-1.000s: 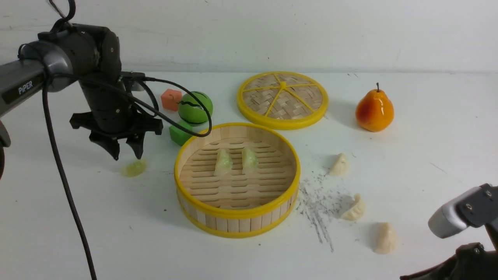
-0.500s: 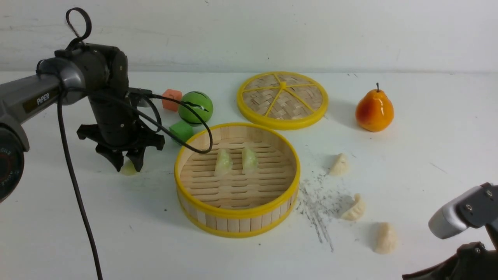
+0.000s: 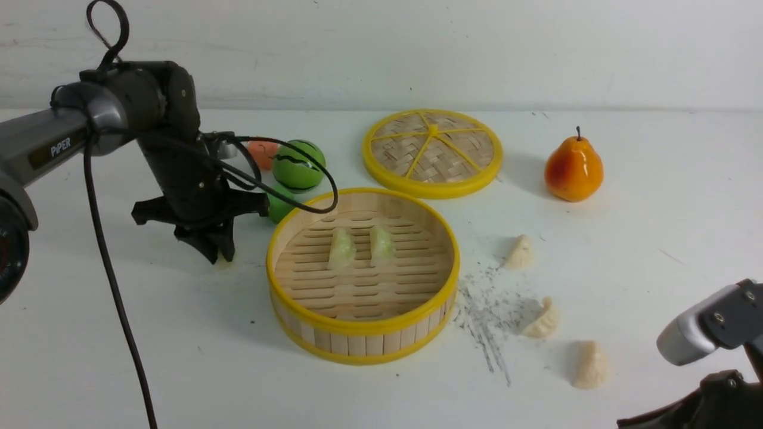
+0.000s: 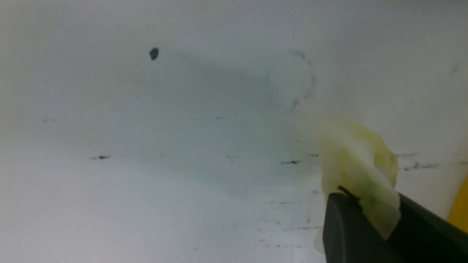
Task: Put the dumplings into the steamer on the white table.
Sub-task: 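Reach for and grasp a dumpling on the table with the left gripper, then place the dumpling into the bamboo steamer basket with the left gripper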
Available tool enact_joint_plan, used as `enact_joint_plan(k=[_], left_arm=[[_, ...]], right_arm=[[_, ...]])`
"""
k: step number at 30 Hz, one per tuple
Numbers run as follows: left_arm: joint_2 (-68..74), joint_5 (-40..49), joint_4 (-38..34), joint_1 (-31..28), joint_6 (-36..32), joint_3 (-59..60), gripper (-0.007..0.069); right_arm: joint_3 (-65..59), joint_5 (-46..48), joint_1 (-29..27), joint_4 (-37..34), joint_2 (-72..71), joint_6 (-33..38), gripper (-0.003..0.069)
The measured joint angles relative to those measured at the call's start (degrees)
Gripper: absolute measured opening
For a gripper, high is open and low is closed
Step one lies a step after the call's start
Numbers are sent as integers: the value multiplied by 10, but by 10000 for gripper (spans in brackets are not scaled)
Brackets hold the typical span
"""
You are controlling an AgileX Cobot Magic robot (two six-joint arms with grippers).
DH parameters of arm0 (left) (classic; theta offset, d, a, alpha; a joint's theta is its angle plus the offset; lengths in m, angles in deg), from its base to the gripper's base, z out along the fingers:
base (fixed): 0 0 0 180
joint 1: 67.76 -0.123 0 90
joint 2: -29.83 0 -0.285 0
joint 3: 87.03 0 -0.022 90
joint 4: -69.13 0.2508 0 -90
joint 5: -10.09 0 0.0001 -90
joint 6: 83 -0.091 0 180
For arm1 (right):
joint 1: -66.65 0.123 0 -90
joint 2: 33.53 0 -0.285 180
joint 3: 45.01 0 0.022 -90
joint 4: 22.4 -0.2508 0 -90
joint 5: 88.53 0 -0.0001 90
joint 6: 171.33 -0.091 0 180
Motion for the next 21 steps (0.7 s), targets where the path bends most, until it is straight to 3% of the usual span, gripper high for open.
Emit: enact_joint_plan(k=[9,16,21], left_arm=[[-68,-14,-28,0,-2,0,94],[-95,-4,-158,24,-45,0,92],[-87,-38,-187,66,-50,0,90]], right_arm=[[0,-2,0,0,0,0,157],[0,-2,0,0,0,0,158],[0,-2,0,0,0,0,160]])
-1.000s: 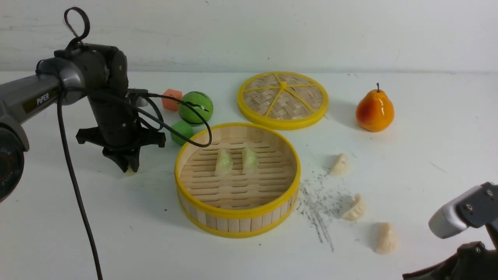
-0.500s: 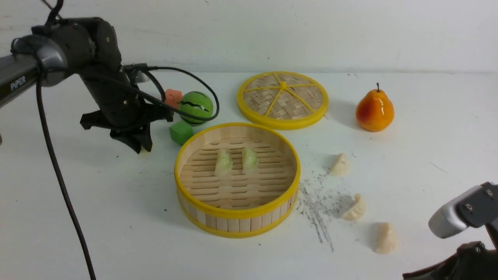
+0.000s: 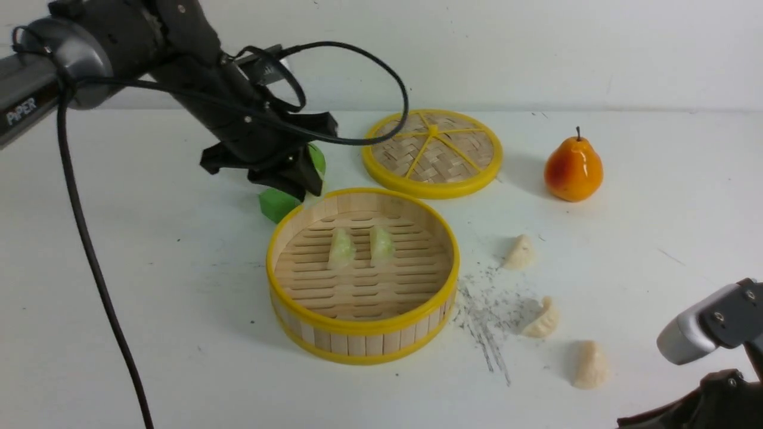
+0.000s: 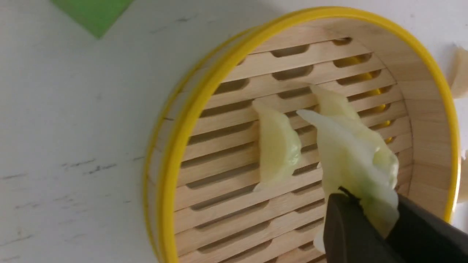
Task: Put the dumplings into the steamer on the white table.
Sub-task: 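Place the dumpling into the bamboo steamer basket with the left gripper, then reach for and grasp a dumpling lying on the table beside the steamer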
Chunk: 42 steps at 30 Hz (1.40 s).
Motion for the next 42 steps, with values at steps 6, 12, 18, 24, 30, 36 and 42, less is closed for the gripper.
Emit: enact_joint_plan(k=[6,12,18,24,30,36,42], left_arm=[[38,-10,5,11,0,0,90],[64,-12,25,11,3,1,90],[64,-15,68,11,39,1,90],[64,-7,79,11,55,1,111],[64,0,74,11,65,1,244],[62,19,66,11,72,1,322],[-9,49,65,11,30,3,277]], right_arm=[[0,2,0,0,0,0,160],[0,5,0,0,0,0,161],[0,5,0,0,0,0,167],[0,5,0,0,0,0,167],[0,5,0,0,0,0,167],[0,5,0,0,0,0,170],[0,5,0,0,0,0,170]])
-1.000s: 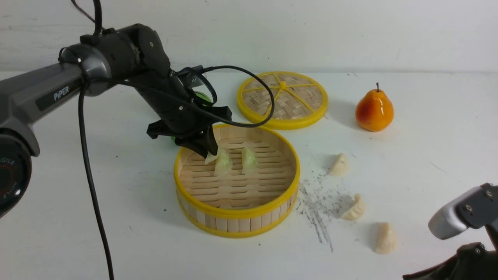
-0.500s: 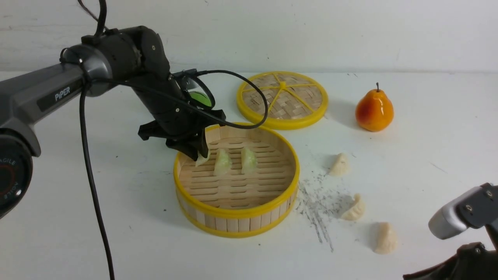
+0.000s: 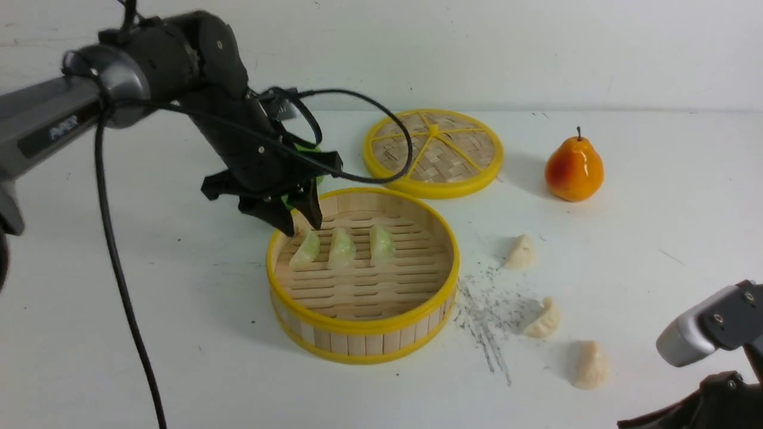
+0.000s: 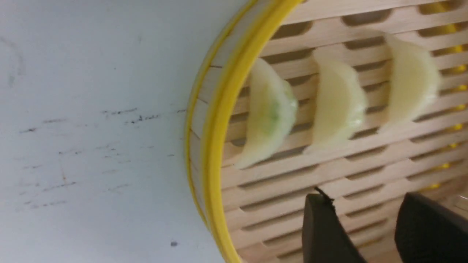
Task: Put the dumplings into the steamer on the white table.
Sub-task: 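Reach for and grasp a dumpling lying on the table beside the steamer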
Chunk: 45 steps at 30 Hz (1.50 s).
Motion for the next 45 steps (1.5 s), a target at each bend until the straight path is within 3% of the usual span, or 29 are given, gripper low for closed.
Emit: enact_joint_plan(k=[6,12,16,22,28,33,37,45], left_arm=[[-181,43,-20,0,-64,9,110],[-411,21,-46,0,-110,122,-14],[-586,-70,-50,0,-113,274,-14],[-822,-209,-35,0,-114,535,-14],[-978,-217,28,0,-89,692,-14],[-1052,-239,87,0,-82,777,-14],[-1084,-273,129,0,-82,856,-14],[-1086,-353,160,0,-82,919,-14]], right_arm=[[0,-21,-11,11,0,-63,196],[27,-38,-18,68,13,-146,328],[106,-9,-18,129,69,-208,395],[225,8,-18,206,189,-290,416],[336,6,-18,228,322,-323,419],[414,-29,-18,237,422,-344,419],[473,-80,-18,256,499,-402,419],[539,-113,-18,316,615,-477,419]])
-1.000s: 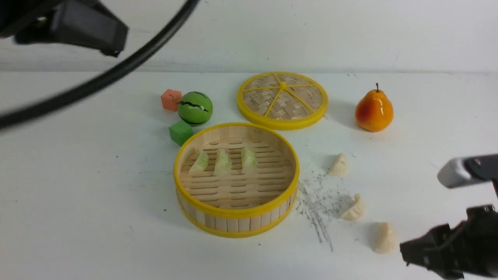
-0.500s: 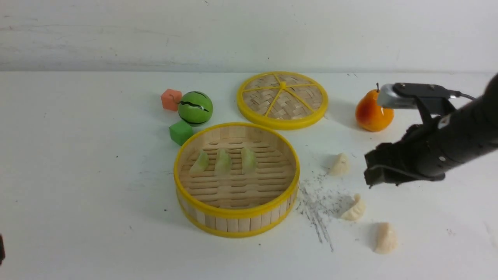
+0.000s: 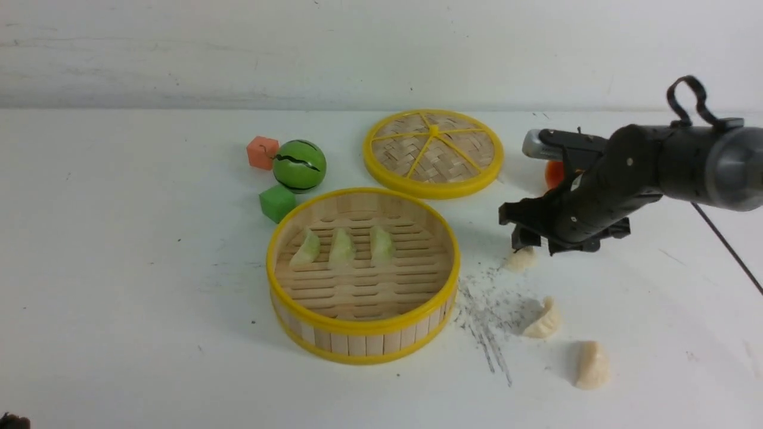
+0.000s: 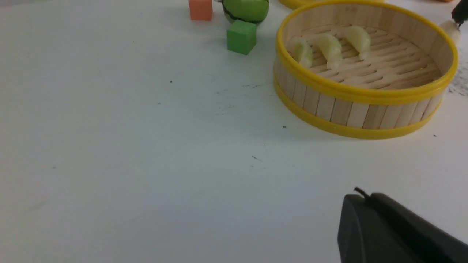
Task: Put the dumplings into the steamer on the white table.
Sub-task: 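Reach for and grasp a dumpling lying on the table beside the steamer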
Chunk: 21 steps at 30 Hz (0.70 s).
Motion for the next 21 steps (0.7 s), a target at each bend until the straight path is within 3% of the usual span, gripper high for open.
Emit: enact_joint_plan(k=[4,11,21], left_arm=[[-1,-4,9,0,0,1,-14],[0,-5,21,0,0,1,-14],[0,-5,40,0,0,1,-14]], right_arm=[[13,-8,2,10,26,-3,384],[16,-7,2,14,29,4,174],[16,39,1,30,-7,8,174]])
